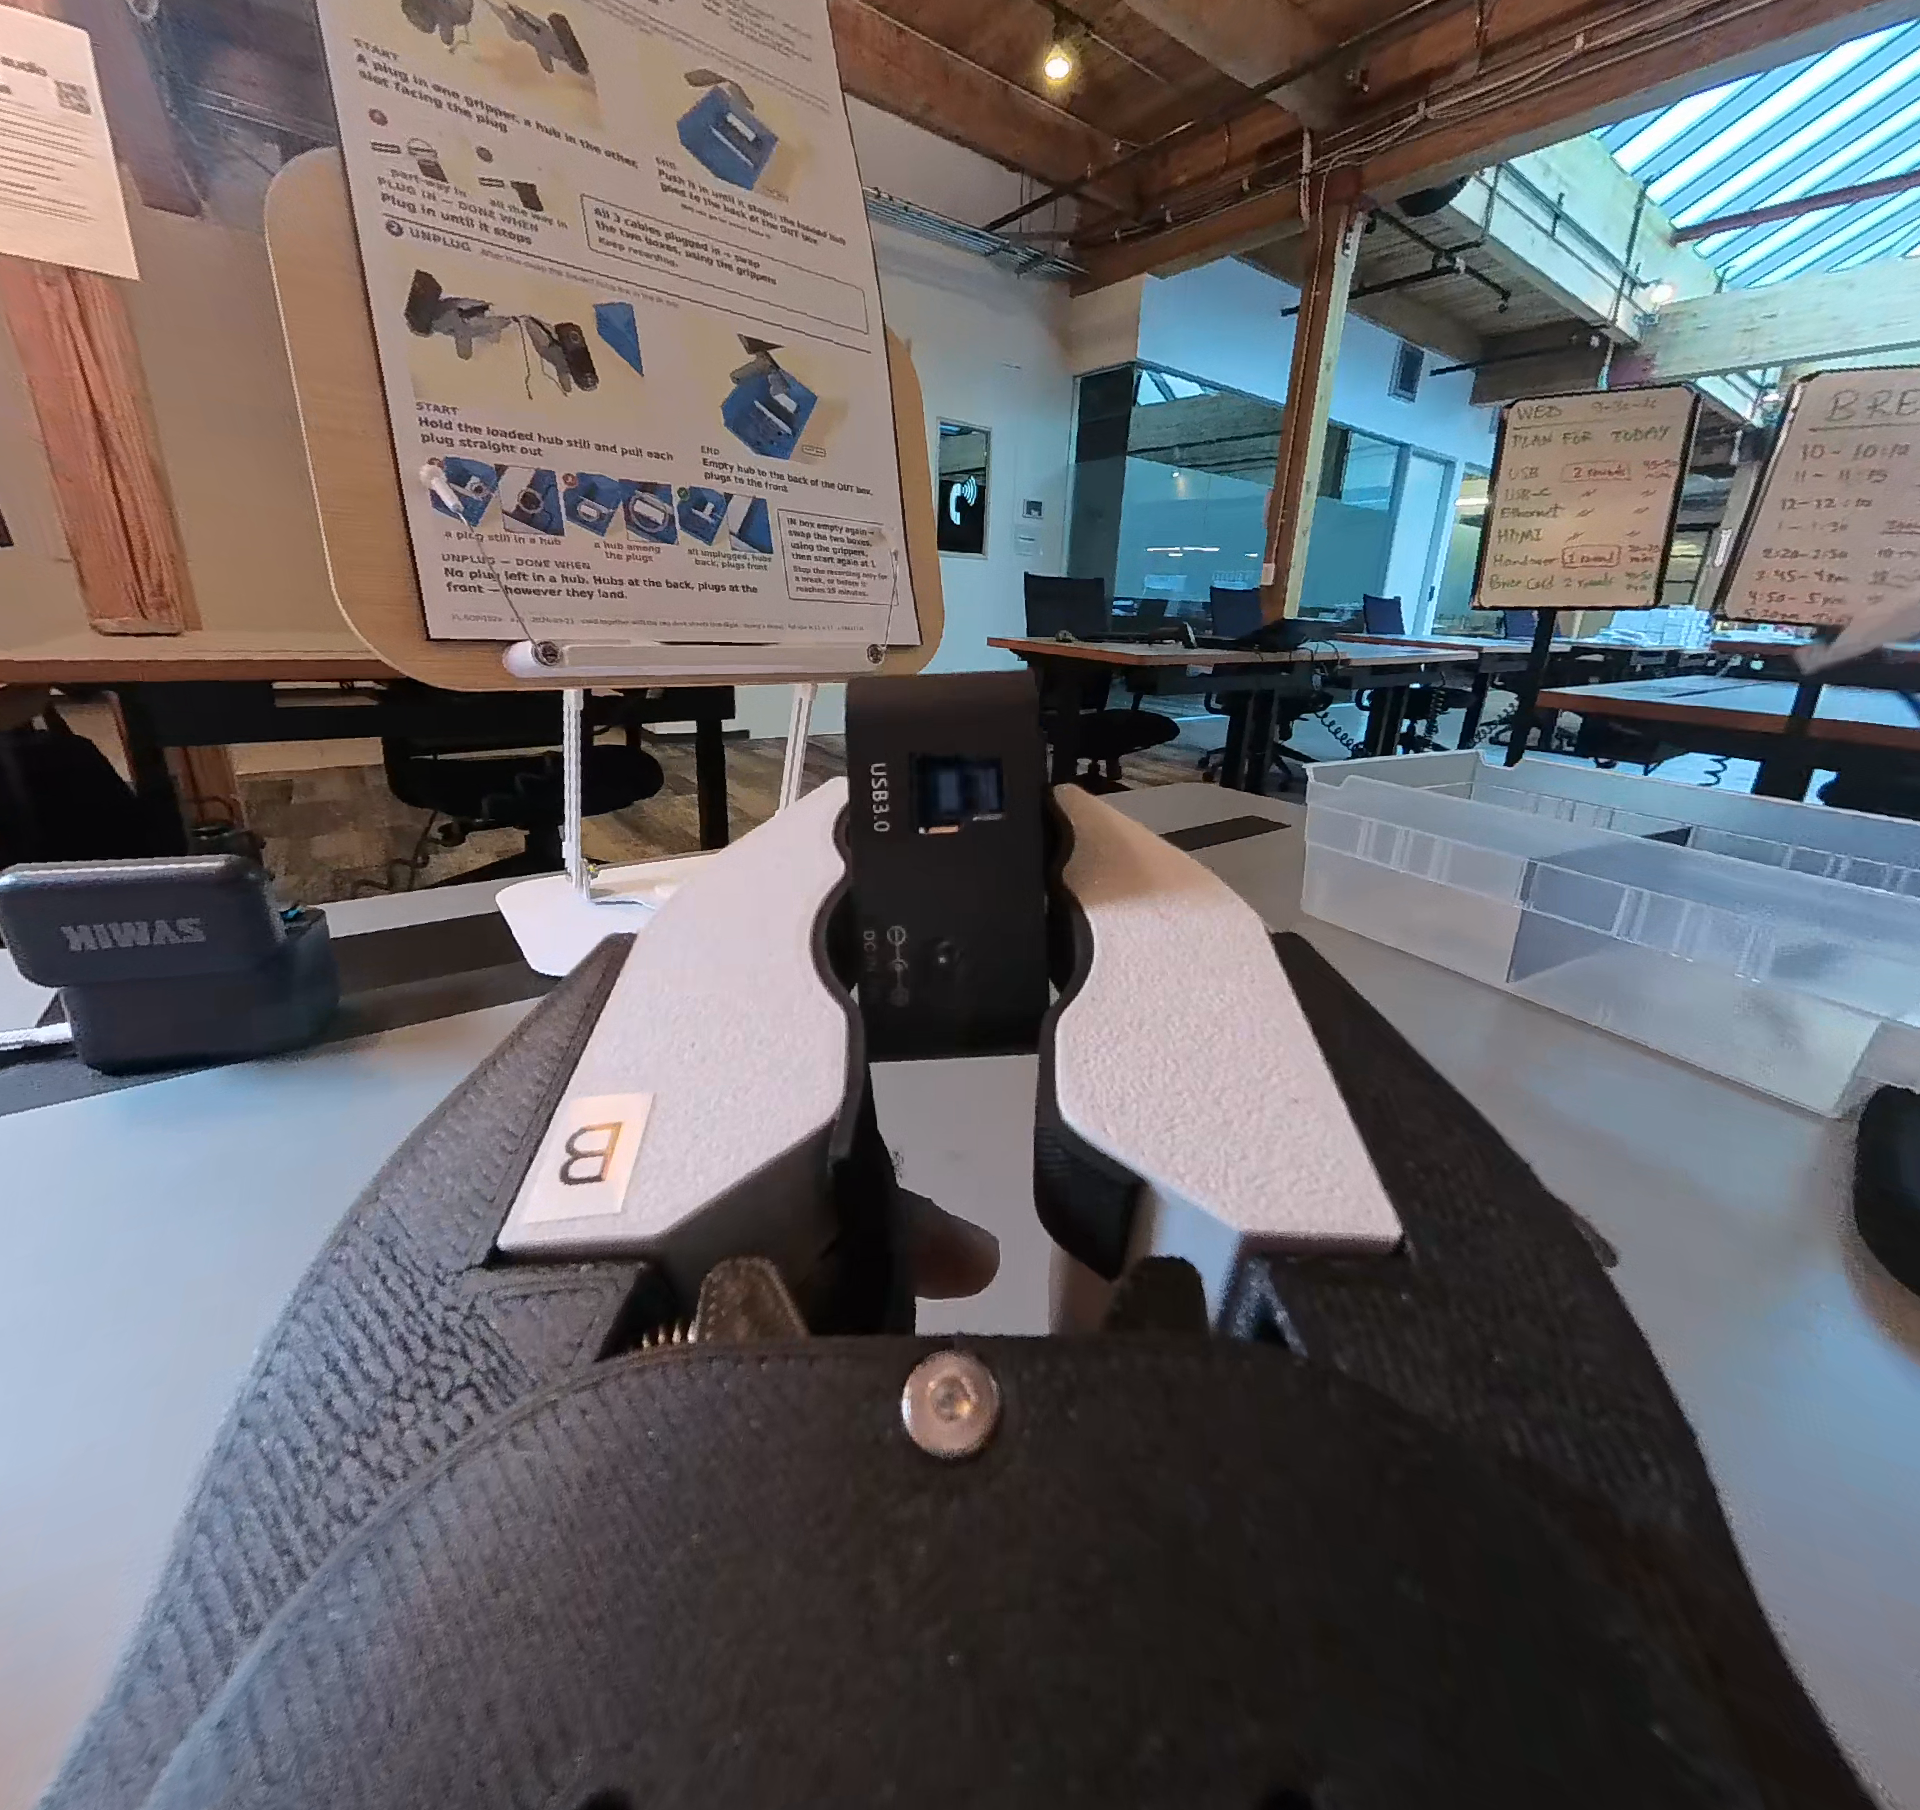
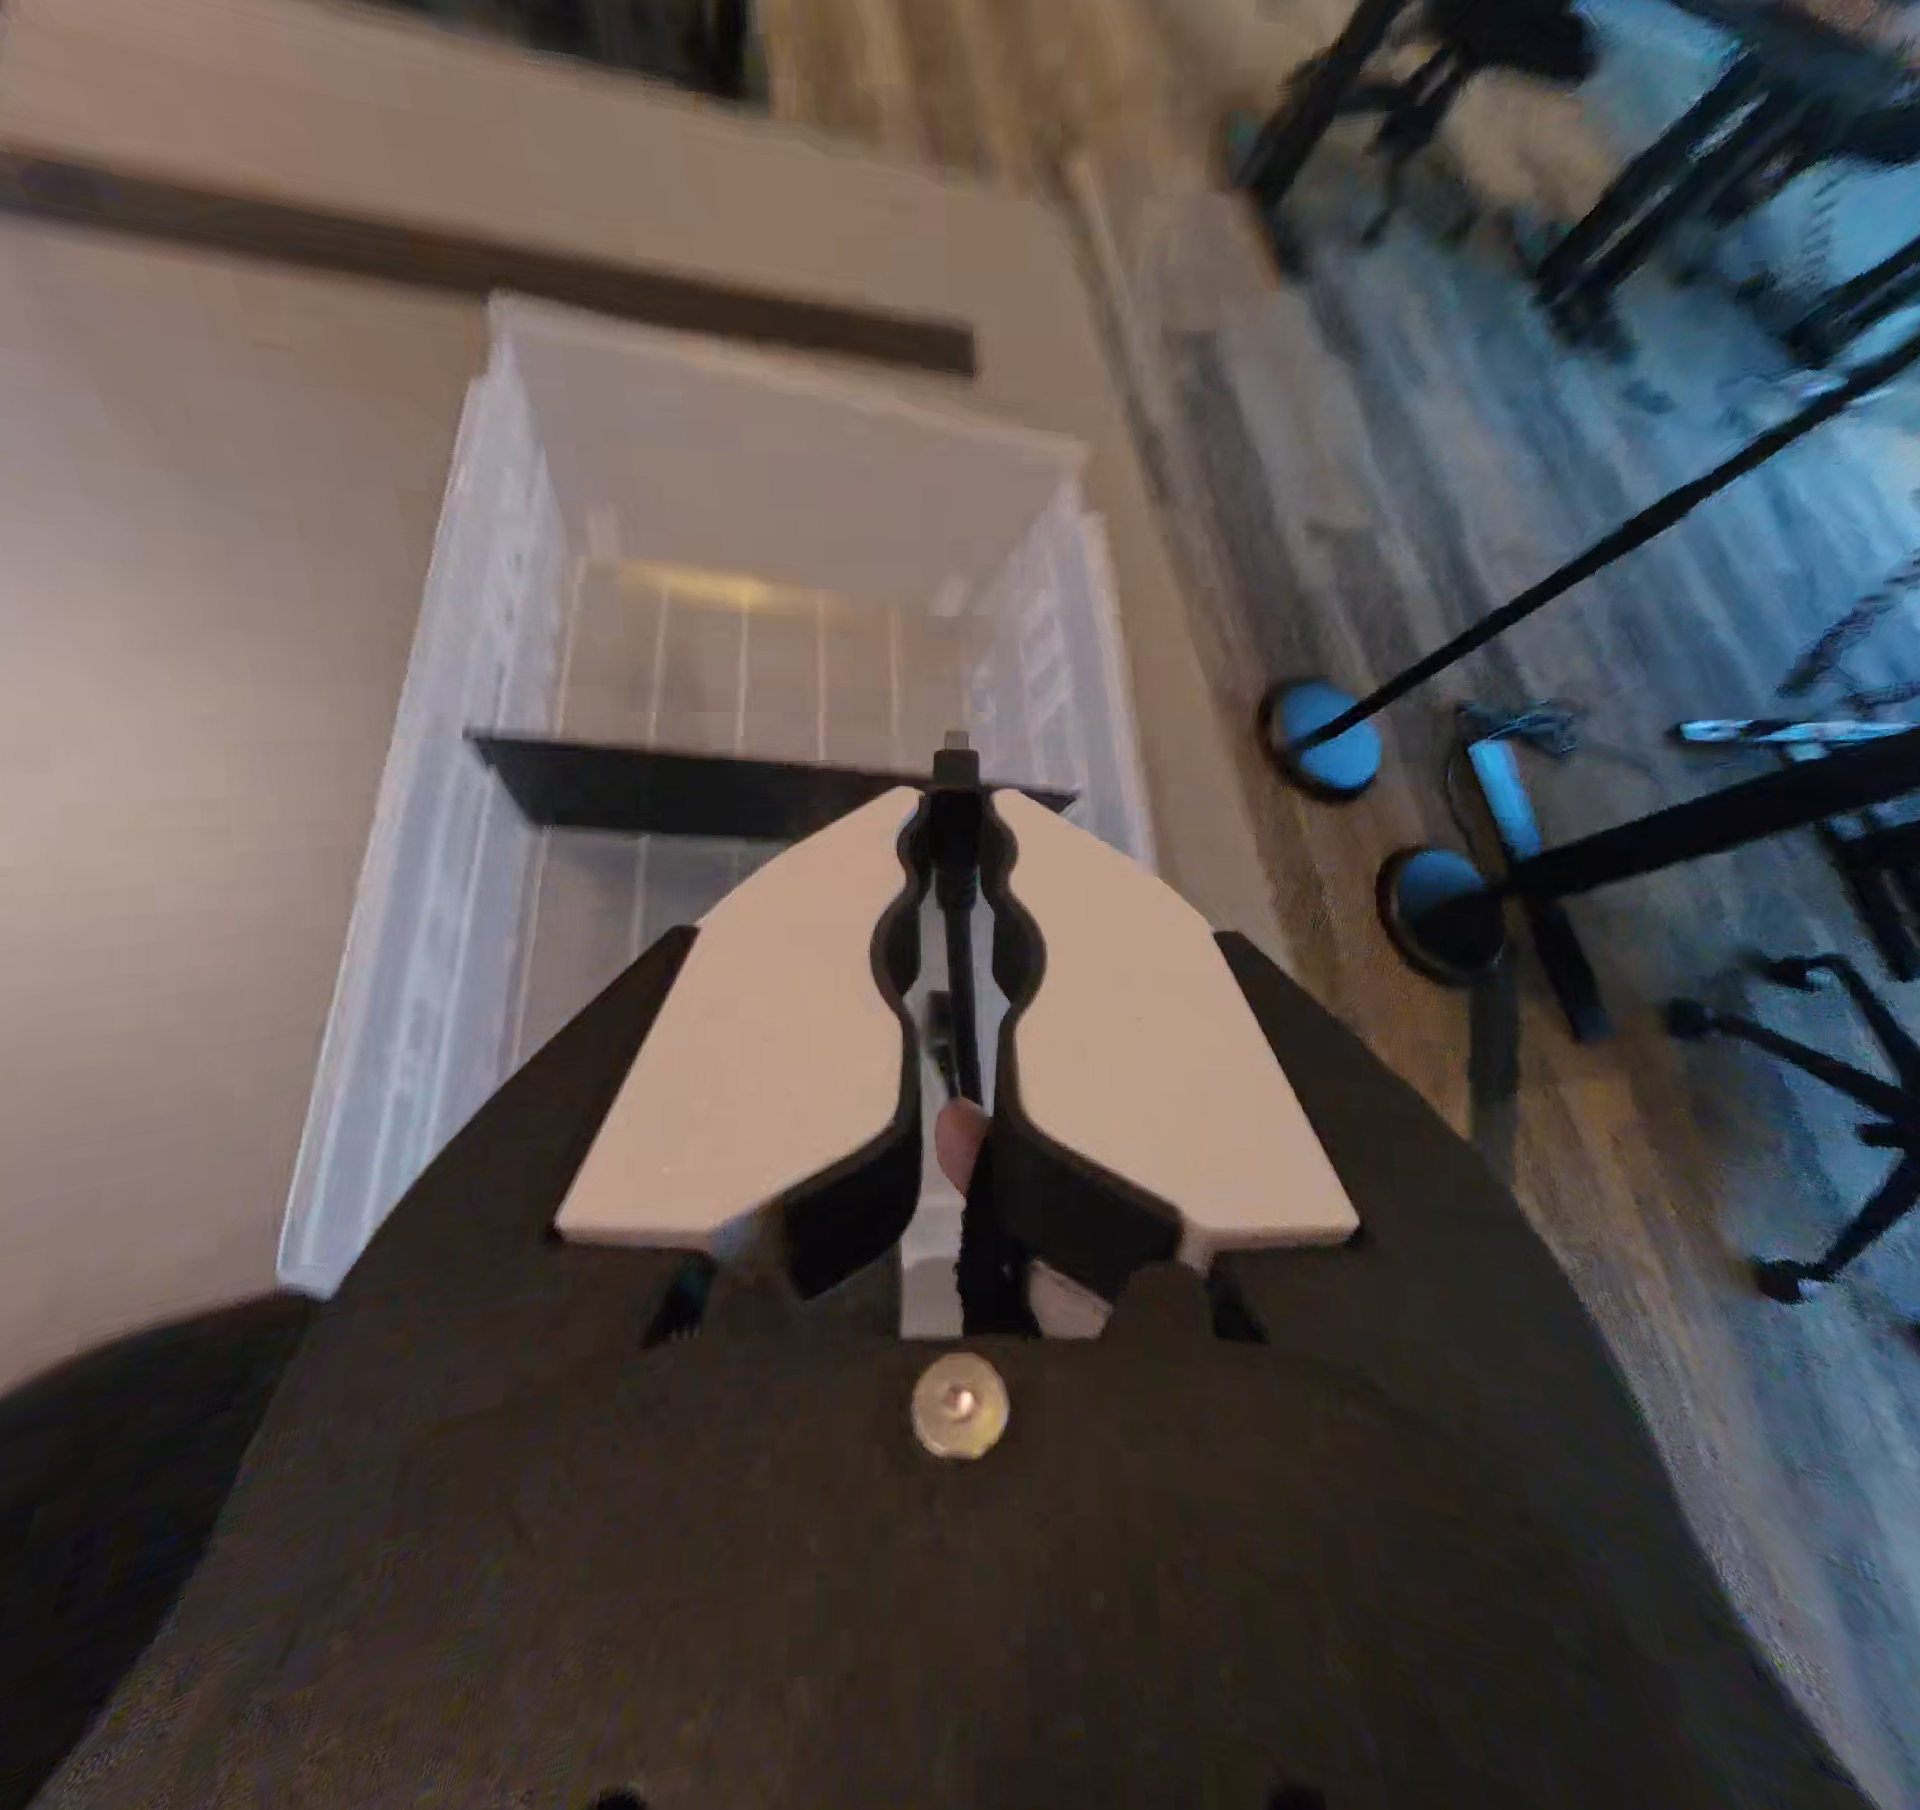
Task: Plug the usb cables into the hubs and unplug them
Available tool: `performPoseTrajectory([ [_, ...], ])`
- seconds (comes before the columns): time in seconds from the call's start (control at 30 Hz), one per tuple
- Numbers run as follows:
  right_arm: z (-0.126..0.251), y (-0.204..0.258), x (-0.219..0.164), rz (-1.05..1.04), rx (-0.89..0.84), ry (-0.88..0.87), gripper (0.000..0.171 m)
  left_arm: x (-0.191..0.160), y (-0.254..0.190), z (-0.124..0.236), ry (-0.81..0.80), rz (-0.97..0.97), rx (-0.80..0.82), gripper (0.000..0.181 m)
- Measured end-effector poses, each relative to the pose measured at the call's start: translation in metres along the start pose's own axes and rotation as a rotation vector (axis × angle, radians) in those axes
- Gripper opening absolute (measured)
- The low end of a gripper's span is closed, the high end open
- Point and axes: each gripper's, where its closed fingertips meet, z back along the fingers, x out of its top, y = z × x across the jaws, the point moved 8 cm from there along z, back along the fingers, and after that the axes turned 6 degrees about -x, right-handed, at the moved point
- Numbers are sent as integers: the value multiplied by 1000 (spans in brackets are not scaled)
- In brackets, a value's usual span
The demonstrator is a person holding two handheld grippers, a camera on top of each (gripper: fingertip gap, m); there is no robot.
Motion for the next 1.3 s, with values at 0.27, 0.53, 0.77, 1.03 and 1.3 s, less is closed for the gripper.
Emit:
performPoseTrajectory([
  [0.27,-51,57,-30,77,528,402,44,0,1,0,3,4,-1,30],
  [0.53,-2,66,42,107,431,-174,60,1,-1,0,-43,111,-100,30],
  [0.77,90,141,111,54,811,-942,78,16,-7,5,-276,409,-454,30],
  [1.03,120,304,102,195,1670,-808,127,35,-11,14,-496,548,-637,32],
  [1.3,131,397,79,233,1714,-630,76,29,-2,13,-470,540,-546,31],
])
